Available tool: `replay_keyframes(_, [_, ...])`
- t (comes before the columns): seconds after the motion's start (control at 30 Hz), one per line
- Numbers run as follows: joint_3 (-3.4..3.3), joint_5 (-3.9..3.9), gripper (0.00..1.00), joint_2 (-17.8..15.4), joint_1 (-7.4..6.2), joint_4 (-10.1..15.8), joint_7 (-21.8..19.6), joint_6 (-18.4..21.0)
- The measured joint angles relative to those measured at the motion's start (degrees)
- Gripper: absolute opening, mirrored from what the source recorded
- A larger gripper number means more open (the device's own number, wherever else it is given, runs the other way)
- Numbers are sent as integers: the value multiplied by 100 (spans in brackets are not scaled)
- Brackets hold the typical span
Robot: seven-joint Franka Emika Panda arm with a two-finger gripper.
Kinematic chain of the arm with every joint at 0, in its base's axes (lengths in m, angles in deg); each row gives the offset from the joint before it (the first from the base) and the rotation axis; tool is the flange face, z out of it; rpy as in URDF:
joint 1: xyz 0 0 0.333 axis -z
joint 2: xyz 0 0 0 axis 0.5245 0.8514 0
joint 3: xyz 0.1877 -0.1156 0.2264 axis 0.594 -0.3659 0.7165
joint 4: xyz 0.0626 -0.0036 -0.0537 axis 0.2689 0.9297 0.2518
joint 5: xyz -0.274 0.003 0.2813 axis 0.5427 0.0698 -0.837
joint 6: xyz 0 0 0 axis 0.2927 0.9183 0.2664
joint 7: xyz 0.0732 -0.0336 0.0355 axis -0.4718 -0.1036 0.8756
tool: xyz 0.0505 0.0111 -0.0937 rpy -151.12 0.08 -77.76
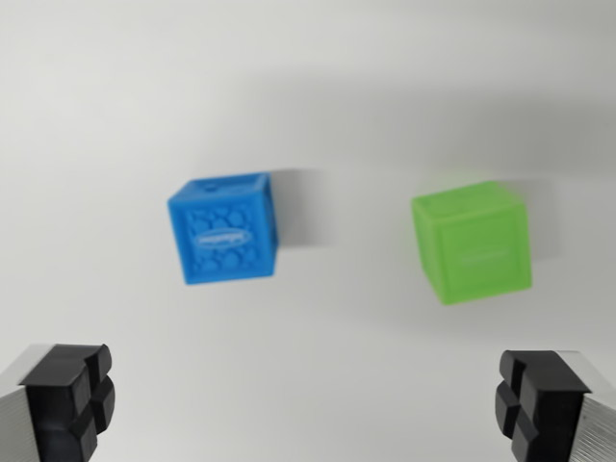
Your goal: Stack cube
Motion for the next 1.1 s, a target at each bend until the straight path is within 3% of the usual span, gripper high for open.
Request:
replay_keyframes(0.53, [-42,-78,100,345,387,240,1101,-643])
replay_keyframes(1.1, [-36,-221,100,904,913,326,2481,-1349])
